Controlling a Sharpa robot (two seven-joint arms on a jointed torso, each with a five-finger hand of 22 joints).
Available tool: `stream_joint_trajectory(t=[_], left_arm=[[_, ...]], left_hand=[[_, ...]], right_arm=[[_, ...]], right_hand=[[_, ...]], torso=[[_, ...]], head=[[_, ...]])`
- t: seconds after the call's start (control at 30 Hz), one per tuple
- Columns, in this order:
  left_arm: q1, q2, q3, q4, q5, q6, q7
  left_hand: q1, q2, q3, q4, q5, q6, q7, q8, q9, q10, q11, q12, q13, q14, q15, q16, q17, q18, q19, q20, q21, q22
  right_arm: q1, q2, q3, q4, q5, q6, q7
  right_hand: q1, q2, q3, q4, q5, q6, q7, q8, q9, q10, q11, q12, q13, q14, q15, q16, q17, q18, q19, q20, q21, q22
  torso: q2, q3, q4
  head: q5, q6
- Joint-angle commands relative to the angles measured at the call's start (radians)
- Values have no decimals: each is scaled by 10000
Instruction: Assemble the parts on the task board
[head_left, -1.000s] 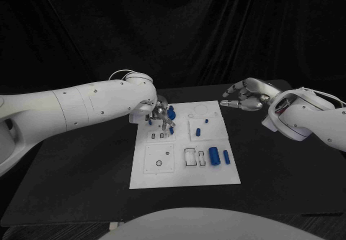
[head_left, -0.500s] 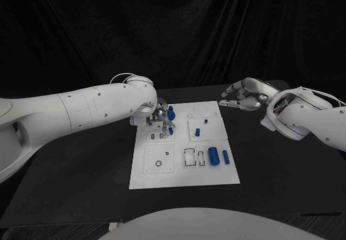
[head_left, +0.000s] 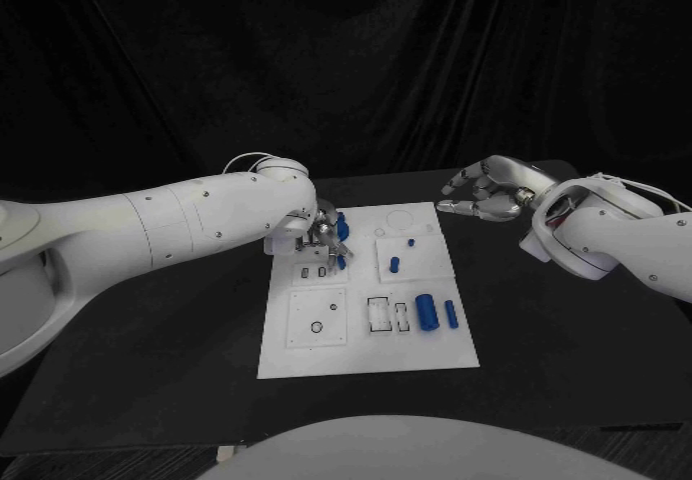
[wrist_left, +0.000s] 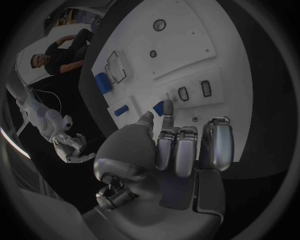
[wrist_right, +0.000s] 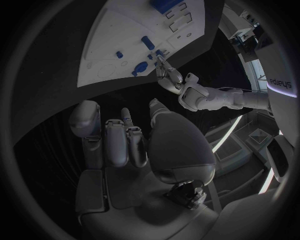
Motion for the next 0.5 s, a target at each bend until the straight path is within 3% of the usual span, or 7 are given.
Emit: stream_joint_trajectory(t=[0.03,0.5], left_arm=[[-22,33,10,-28,6,-133,289],[-51,63,10,-94,6,-15,304]], left_hand=[[-85,11,93,-11,-11,24,26,-71,16,1043,56,26,2610,1021,41,27,2634,-85,-53,0,-68,474],[-28,-102,405,-264,91,92,9,-268,152,1043,45,26,2610,1021,36,27,2634,-78,-62,1,-114,469]], right_arm=[[-33,0,7,-14,-6,57,-81],[-120,42,7,-94,-6,133,-110]], right_hand=[[45,88,-39,4,67,42,16,-27,-13,290,48,-42,1768,406,74,-38,18,88,-20,40,-51,1149],[57,113,-41,3,73,44,27,-40,-28,251,62,-70,1722,379,86,-113,-69,112,-63,47,-208,1111]], torso=[[-7,-1,7],[-30,-1,-1]], head=[[-14,-2],[-6,-2]])
